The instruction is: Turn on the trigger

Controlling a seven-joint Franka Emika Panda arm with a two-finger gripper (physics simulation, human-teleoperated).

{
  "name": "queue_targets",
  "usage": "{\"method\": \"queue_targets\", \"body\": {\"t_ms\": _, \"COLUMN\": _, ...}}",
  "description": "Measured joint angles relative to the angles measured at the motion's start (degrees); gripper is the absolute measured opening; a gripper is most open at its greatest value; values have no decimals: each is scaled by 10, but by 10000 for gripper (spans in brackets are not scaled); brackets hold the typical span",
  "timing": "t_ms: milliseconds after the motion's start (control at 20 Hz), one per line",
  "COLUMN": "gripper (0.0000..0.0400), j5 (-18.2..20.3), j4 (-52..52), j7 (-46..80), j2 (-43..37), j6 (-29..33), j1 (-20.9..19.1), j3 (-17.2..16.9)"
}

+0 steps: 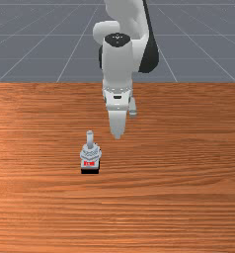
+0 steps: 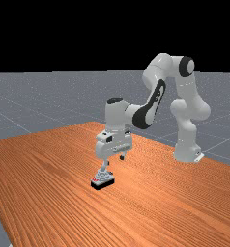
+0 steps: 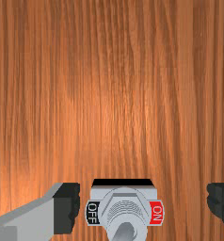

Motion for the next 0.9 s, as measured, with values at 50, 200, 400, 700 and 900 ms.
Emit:
{"method": "queue_targets", "body": {"t_ms": 50, "gripper": 243, "j5": -6, "j4": 10, "j7": 46, "j2": 6, "j6": -4, "j1": 16, "j3": 2}}
{"method": "queue_targets", "body": {"t_ms": 200, "gripper": 54, "j5": -23, "j4": 75, "j7": 178, "j2": 46, "j6": -30, "j1": 108, "j3": 27}}
{"method": "queue_targets", "body": {"t_ms": 400, "gripper": 7, "j5": -30, "j4": 117, "j7": 214, "j2": 72, "j6": -46, "j1": 159, "j3": 47}}
{"method": "queue_targets", "body": {"t_ms": 700, "gripper": 0, "j5": -35, "j4": 120, "j7": 223, "j2": 74, "j6": -48, "j1": 164, "j3": 43}}
{"method": "queue_targets", "body": {"t_ms": 900, "gripper": 0, "j5": -38, "j4": 120, "j7": 225, "j2": 76, "j6": -48, "j1": 165, "j3": 42}}
